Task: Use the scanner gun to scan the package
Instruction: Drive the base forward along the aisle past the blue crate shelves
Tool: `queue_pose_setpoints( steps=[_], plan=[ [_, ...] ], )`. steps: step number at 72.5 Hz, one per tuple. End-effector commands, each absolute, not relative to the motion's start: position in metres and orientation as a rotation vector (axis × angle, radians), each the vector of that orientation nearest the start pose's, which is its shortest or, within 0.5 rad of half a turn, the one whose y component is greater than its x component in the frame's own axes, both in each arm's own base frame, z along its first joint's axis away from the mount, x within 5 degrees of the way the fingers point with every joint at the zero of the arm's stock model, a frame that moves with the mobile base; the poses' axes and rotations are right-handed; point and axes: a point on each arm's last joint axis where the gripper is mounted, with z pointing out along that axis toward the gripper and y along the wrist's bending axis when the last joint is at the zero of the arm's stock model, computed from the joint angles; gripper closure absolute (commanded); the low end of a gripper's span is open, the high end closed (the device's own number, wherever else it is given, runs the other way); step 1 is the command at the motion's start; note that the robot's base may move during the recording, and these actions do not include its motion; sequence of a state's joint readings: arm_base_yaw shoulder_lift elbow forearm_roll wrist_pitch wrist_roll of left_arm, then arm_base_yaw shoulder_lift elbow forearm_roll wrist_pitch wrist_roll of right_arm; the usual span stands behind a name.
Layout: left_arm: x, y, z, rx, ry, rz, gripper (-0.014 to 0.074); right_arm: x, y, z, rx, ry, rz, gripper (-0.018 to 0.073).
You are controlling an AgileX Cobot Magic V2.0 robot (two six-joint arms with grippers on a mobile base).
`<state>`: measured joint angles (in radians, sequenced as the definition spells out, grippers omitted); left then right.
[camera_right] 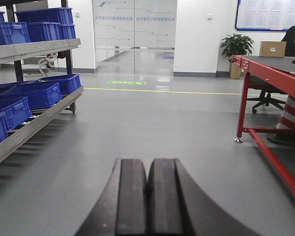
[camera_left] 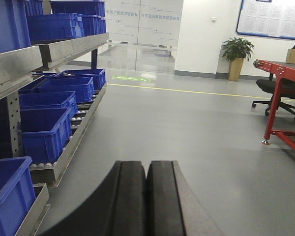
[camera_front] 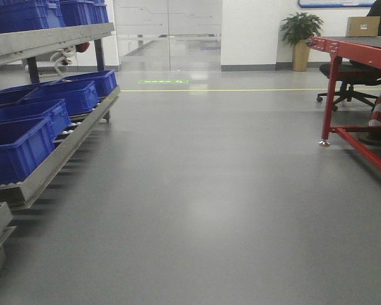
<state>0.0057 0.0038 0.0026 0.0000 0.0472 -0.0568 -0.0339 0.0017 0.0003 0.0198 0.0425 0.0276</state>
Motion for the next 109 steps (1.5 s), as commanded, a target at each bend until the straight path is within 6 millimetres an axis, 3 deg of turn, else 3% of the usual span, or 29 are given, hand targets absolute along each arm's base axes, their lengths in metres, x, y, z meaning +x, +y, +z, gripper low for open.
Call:
queue_pose_setpoints(
  steps=[1,109],
  plan=[
    [0.0564,0.0004,0.2100,-0.044,1.518,-0.034,0.0708,0.0563,-0.0021,0.2112,0.056,1.505,-0.002,0.0727],
    [0.0564,0.0004,0.2100,-0.044,1.518,-0.034,0.0708,0.0563,-0.0022,0.2112,0.056,1.504,-0.002,0.0727]
  ],
)
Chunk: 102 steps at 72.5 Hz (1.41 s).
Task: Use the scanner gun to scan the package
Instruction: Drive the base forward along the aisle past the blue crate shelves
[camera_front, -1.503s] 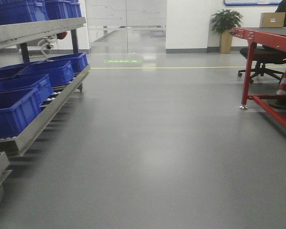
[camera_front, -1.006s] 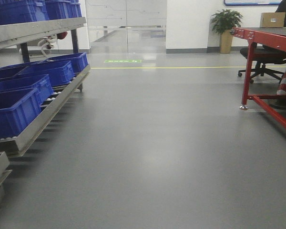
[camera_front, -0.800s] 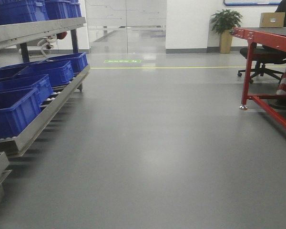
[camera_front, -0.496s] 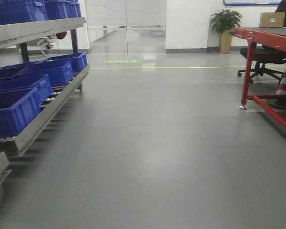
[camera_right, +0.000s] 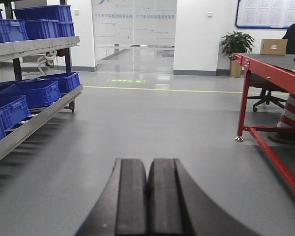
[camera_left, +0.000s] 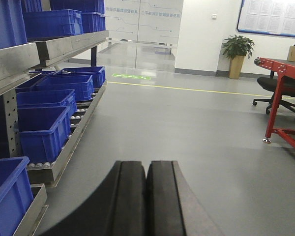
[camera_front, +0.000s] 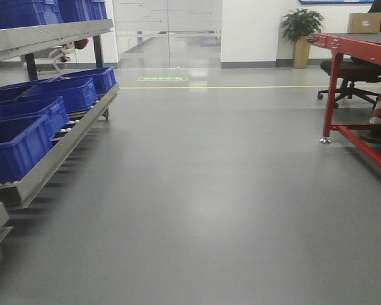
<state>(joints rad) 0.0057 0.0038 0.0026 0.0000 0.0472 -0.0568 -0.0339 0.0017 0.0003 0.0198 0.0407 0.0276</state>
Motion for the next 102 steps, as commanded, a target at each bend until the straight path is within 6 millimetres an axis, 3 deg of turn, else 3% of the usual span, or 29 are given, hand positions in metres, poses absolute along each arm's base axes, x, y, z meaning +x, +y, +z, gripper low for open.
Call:
queue_pose_setpoints(
  steps=[1,102],
  plan=[
    [0.0564,0.0004,0.2100,-0.044,1.518,-0.034,0.0708,0.0563,-0.0022,0.2112,0.056,1.504,-0.002,0.0727],
    [0.0562,0.0047,0.2100,-0.102,1.516,0.027,0.0708,0.0563,-0.0022,0.2112,0.056,1.504,-0.002,0.0727]
  ],
)
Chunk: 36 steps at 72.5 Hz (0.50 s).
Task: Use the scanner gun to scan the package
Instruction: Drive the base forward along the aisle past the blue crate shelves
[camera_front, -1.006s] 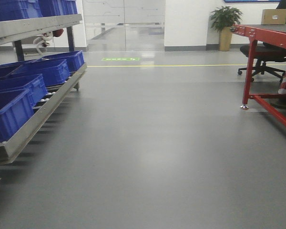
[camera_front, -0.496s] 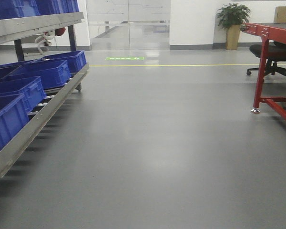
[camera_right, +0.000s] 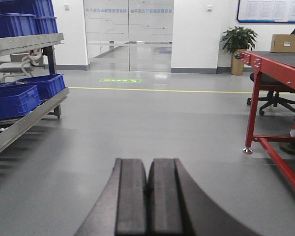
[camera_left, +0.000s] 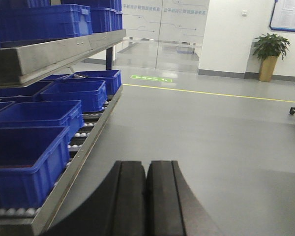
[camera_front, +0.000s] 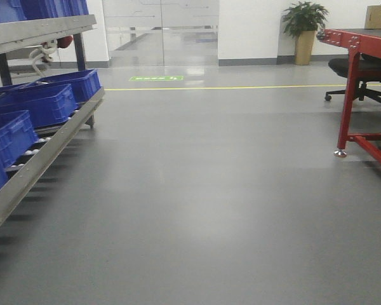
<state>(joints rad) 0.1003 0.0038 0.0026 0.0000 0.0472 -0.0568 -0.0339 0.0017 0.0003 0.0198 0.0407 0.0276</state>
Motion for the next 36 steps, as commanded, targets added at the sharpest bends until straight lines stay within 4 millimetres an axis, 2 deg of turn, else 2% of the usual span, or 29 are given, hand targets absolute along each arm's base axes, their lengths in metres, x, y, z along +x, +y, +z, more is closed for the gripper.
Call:
queue_pose_setpoints(
  steps=[1,36],
  plan=[
    [0.0562,0.0045,0.2100,-0.099,1.516,0.024,0.0708,0.0563,-0.0022,0.2112,0.056,1.504,-0.002,0.0727],
    [0.0563,0.0017,0.2100,-0.061,1.518,-0.016,0.0708,0.0563,-0.0015,0.2112,0.047,1.505,0.008,0.0727]
  ],
)
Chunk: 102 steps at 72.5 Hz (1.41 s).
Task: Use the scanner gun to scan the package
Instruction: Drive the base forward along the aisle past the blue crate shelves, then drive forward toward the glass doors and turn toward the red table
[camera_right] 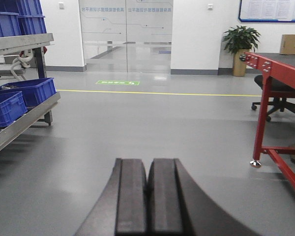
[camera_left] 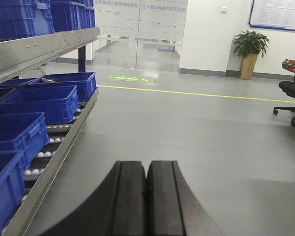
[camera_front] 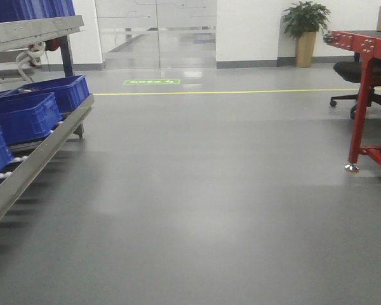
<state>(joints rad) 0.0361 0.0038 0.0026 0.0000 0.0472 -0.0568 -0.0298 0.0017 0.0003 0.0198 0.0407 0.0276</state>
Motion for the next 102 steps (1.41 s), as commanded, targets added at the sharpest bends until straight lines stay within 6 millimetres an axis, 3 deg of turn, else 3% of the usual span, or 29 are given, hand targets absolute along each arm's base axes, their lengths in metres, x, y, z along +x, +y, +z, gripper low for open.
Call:
queue_pose_setpoints(
  steps=[1,102],
  plan=[
    [0.0563,0.0017,0.2100,-0.061,1.518,-0.016,0.0708,0.0563,-0.0015,0.2112,0.047,1.505,0.008,0.0727],
    [0.0563,0.0019,0.2100,-0.063,1.518,-0.014,0.0708,0.0563,-0.0015,0.2112,0.047,1.505,0.008,0.0727]
  ],
)
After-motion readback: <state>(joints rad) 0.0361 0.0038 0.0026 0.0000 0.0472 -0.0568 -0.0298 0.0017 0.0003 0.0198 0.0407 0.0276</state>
